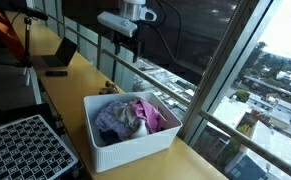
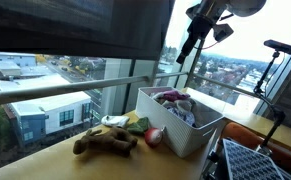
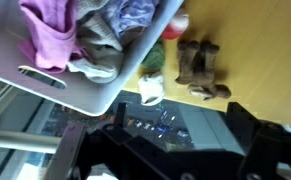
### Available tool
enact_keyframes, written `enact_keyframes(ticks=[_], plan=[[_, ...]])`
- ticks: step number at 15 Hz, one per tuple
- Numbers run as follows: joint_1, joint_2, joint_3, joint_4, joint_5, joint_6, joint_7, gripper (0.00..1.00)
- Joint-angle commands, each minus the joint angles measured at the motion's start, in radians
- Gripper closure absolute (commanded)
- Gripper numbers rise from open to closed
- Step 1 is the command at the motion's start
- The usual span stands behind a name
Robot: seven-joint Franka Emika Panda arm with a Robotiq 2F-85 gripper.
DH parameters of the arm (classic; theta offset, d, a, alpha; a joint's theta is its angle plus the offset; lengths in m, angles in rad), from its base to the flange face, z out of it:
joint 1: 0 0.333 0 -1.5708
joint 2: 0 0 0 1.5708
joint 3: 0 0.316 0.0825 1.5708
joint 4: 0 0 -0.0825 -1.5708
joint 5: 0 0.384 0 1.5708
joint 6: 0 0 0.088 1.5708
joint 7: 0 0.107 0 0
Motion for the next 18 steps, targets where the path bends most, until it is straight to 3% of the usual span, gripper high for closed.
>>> enact_keyframes(ticks=[1, 6, 9, 12, 18], plan=[[0.053, -0.098, 0.053, -0.136, -0.015, -0.006, -0.087, 0.00], [0.148, -0.164, 0.122, -0.262, -0.120, 0.039, -0.123, 0.00], [0.180, -0.118, 0.142, -0.290, -0.246, 0.084, -0.140, 0.00], [0.182, -0.037, 0.143, -0.292, -0.417, 0.152, -0.153, 0.00], [0.164, 0.181, 0.090, -0.170, -0.857, 0.285, -0.112, 0.00]])
